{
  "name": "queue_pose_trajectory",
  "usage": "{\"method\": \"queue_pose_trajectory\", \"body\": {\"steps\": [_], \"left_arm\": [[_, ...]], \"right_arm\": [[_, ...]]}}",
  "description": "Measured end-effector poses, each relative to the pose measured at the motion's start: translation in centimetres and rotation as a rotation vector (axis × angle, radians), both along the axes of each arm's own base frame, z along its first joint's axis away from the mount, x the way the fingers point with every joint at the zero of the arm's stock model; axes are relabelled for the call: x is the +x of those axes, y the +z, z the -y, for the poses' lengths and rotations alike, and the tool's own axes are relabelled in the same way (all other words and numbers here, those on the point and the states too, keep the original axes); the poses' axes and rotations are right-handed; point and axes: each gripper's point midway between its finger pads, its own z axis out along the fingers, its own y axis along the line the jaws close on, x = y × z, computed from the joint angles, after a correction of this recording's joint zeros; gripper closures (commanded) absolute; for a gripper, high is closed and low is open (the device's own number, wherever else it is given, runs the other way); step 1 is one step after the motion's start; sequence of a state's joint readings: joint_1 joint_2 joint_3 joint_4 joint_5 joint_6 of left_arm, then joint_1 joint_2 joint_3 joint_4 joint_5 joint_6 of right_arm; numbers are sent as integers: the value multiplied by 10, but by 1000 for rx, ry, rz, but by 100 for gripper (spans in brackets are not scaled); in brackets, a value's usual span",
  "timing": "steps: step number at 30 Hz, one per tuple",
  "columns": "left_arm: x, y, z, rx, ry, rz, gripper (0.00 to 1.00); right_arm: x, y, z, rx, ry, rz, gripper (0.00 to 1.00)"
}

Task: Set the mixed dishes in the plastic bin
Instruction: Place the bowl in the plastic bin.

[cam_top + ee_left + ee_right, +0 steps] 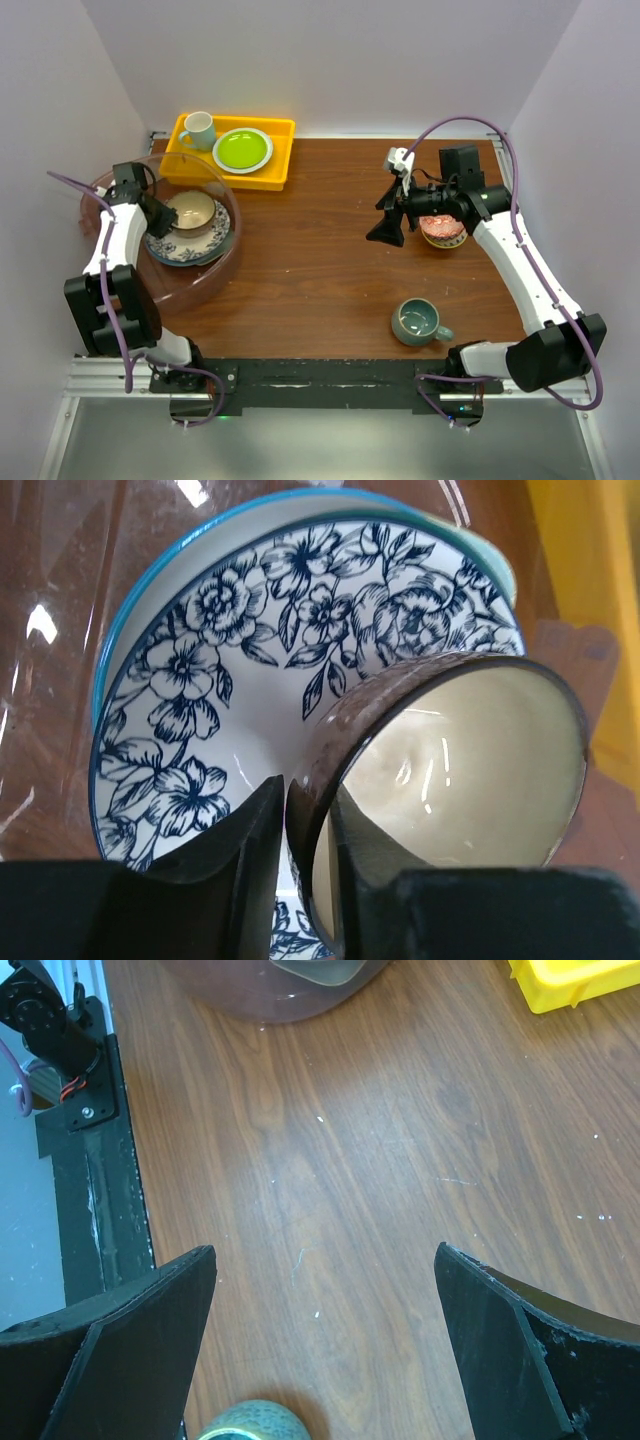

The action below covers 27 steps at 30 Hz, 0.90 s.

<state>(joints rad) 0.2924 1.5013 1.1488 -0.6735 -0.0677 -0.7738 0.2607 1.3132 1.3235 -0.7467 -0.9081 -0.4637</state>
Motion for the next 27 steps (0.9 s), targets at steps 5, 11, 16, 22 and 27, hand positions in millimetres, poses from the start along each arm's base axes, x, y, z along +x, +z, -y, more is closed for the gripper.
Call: {"method": "queue_pose_trajectory", "body": {"steps": [5,11,16,22,27], "left_arm": [[5,6,-4,26,-7,20,53],[7,18,-7,49,-21,40,40],[5,48,-8,87,-31,114,31],[-2,87,-3,120,-54,227,23],[-7,119,11,124,-121,344,6]], "right_arm": [[0,0,0,0,0,0,5],[0,0,0,-2,-2,1,5],[3,-2,3,-18,-14,8,5],[4,-7,7,-53,-26,16,5],[8,-9,16,-95,-50,30,4]]}}
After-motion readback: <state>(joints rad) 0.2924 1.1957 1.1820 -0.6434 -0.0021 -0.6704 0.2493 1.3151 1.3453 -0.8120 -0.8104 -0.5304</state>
